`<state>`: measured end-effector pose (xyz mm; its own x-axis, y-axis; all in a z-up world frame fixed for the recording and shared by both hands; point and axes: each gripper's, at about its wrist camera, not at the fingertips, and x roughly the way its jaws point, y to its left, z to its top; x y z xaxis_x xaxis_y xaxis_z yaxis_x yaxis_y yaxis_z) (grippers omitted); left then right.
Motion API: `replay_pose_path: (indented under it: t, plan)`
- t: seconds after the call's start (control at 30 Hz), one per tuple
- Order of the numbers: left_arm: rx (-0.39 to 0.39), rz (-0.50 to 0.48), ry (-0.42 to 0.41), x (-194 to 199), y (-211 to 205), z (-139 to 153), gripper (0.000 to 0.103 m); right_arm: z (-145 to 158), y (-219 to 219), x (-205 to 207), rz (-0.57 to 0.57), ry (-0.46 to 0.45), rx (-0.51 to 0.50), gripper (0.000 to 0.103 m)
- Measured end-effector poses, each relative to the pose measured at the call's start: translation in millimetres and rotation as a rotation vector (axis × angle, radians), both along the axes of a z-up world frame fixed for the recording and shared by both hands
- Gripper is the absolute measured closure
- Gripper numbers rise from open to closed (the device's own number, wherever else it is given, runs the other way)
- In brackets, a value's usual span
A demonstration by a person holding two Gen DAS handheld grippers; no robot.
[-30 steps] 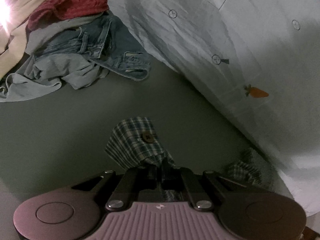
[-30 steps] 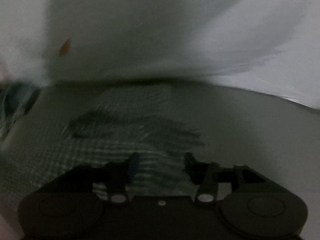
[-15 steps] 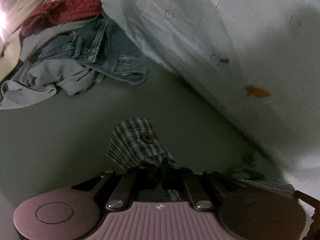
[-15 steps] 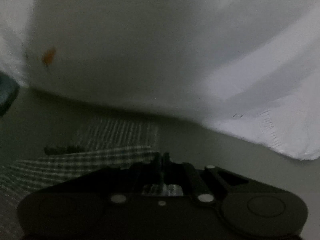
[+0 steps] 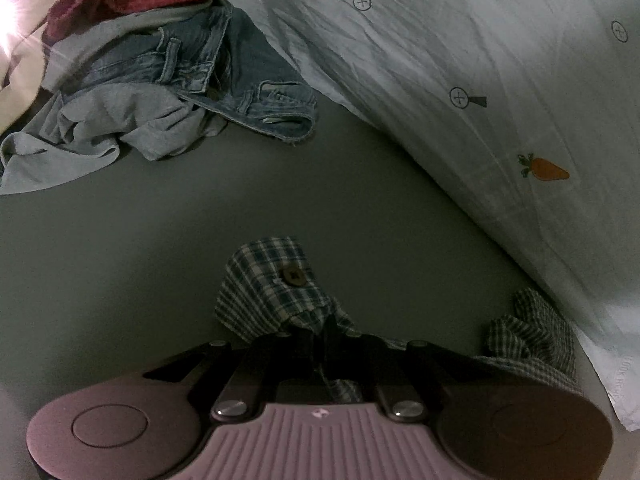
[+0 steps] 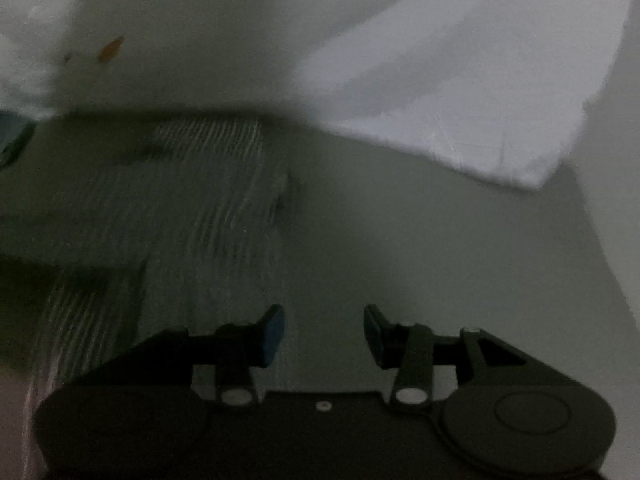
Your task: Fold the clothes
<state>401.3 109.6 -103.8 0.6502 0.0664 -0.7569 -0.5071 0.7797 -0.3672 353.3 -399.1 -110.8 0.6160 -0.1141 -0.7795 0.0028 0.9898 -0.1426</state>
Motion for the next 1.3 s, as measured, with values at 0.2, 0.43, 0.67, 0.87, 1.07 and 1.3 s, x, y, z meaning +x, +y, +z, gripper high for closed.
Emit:
replay_pose_path:
  t: [0.2,0.43,0.67,0.87,1.07,1.3]
  plan:
    - [0.020,-0.036,-0.018,-2,-4,5,0.099,-15,35,-119,0.101,0.210,0.058,0.075]
    - [0.004,-0.068,-0.016,-4,-6,2,0.099,-50,69,-175,0.170,0.346,-0.052,0.067]
    - [-0.020,-0.076,-0.031,-6,0,3,0.099,-51,73,-183,0.142,0.347,0.000,0.093]
    - [-0.041,-0.078,-0.043,-8,6,4,0.098,-34,77,-202,0.095,0.321,0.007,0.101]
    - [-0.049,-0.081,-0.039,-15,6,1,0.098,-29,92,-215,0.153,0.313,-0.013,0.066]
    - [-0.051,-0.084,-0.045,-20,8,3,0.097,-51,90,-212,0.103,0.368,-0.078,0.099]
